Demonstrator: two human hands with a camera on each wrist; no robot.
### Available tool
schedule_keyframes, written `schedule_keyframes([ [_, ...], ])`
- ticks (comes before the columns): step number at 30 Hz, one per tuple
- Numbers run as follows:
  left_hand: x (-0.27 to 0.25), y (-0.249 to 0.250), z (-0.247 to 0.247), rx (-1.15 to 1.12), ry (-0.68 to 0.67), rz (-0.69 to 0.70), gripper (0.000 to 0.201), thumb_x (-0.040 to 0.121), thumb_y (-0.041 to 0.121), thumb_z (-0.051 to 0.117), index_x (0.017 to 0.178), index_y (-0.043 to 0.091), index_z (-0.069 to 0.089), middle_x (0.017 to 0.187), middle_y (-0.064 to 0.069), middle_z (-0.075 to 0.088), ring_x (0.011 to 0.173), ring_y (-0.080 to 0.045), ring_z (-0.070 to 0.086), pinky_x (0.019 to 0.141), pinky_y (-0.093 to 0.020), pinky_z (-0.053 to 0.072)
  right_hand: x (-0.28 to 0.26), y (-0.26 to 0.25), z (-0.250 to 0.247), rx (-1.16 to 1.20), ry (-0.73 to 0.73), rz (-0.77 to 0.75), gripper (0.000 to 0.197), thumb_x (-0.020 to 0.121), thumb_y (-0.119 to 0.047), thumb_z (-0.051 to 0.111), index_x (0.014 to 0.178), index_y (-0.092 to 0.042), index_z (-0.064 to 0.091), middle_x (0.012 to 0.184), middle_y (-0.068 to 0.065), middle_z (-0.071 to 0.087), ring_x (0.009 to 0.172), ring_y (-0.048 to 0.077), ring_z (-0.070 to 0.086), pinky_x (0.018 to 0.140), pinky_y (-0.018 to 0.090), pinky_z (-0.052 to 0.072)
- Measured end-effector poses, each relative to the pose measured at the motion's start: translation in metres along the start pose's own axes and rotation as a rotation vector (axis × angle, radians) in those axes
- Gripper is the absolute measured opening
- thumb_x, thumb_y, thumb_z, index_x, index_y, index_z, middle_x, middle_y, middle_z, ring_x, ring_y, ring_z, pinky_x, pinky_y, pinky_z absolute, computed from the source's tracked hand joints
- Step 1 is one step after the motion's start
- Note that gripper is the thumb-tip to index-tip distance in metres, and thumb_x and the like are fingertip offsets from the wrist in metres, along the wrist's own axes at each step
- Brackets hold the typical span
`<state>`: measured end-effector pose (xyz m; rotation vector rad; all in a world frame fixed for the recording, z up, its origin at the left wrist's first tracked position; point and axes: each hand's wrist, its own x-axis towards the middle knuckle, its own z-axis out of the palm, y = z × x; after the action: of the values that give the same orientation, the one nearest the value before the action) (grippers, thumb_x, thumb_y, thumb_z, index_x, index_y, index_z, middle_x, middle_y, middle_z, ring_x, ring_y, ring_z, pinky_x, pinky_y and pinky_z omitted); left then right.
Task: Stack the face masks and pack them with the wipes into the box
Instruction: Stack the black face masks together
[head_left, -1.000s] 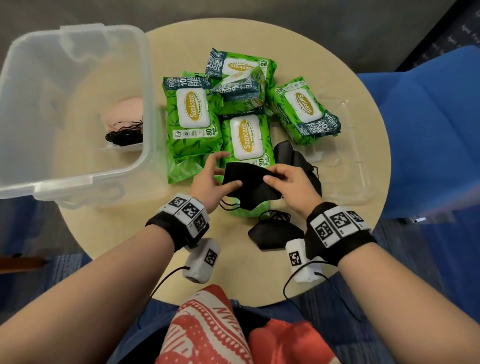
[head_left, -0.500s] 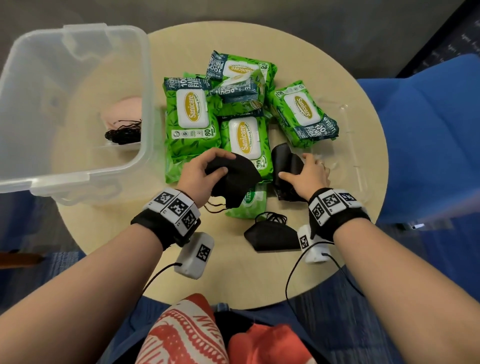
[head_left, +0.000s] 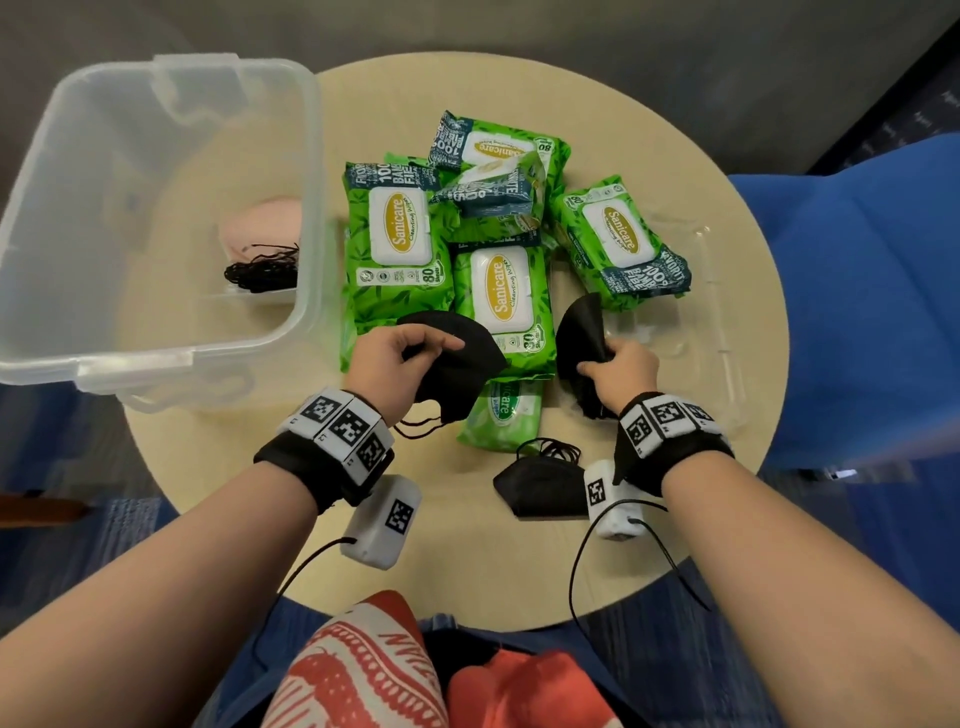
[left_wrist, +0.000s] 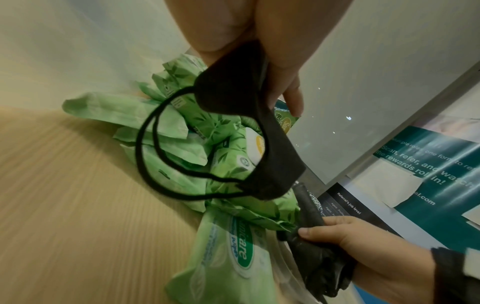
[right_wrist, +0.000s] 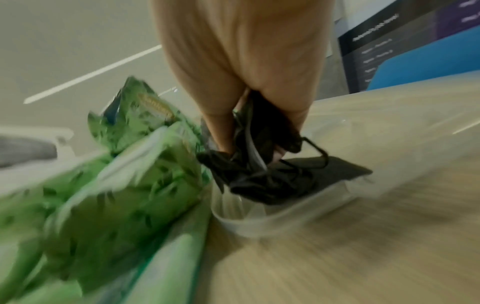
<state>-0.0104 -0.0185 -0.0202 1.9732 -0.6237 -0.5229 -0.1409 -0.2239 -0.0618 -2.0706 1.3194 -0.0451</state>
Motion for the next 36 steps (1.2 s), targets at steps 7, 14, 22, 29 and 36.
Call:
schedule_keyframes([
  [7,0.008,0.013,0.001,0.024,0.066,-0.085,0.024,0.091,0.009,0.053,0.105,0.018,0.071,0.106,-0.005,0.068,0.100,-0.017,0.060,0.088,-0.023,0.045,-0.023,-0.024,-0.035,0.848,-0.151,-0.067,0.024,0.082,0.003,0.063,0.106,0.002,0.063,0.079,0.004,0.070,0.069,0.018,0.065,0.059,0.022,0.052],
  [14,0.002,0.047,0.006,-0.375,-0.083,-0.142,0.029,0.095,0.040,0.047,0.093,0.022,0.070,0.094,-0.002,0.071,0.094,-0.017,0.066,0.086,-0.031,0.050,-0.058,-0.069,-0.041,1.217,-0.513,-0.211,0.059,0.052,-0.012,0.073,0.108,-0.012,0.053,0.088,0.002,0.073,0.083,0.015,0.069,0.071,0.027,0.057],
  [22,-0.002,0.058,-0.001,-0.708,-0.174,-0.123,0.011,0.089,0.013,0.056,0.087,0.014,0.067,0.070,0.006,0.071,0.065,-0.006,0.066,0.062,-0.019,0.054,-0.075,-0.089,-0.036,1.331,-0.589,-0.310,0.063,0.060,-0.011,0.071,0.116,-0.020,0.044,0.098,0.006,0.071,0.084,0.020,0.069,0.070,0.030,0.057],
  [29,-0.002,0.052,-0.009,-0.769,-0.213,-0.079,0.017,0.076,0.009,0.070,0.093,0.009,0.066,0.079,0.003,0.072,0.075,-0.009,0.067,0.070,-0.021,0.055,-0.081,-0.095,-0.037,1.333,-0.577,-0.323,0.026,0.081,-0.003,0.049,0.104,-0.015,0.052,0.094,0.000,0.071,0.081,0.015,0.068,0.071,0.027,0.057],
  [36,0.000,0.059,-0.016,-0.713,-0.112,-0.024,0.013,0.083,-0.002,0.062,0.088,0.010,0.065,0.069,0.008,0.071,0.067,-0.004,0.066,0.063,-0.017,0.053,-0.082,-0.097,-0.038,1.098,-0.601,-0.313,0.071,0.048,-0.041,0.089,0.104,-0.016,0.052,0.085,0.000,0.071,0.075,0.012,0.067,0.062,0.023,0.055],
])
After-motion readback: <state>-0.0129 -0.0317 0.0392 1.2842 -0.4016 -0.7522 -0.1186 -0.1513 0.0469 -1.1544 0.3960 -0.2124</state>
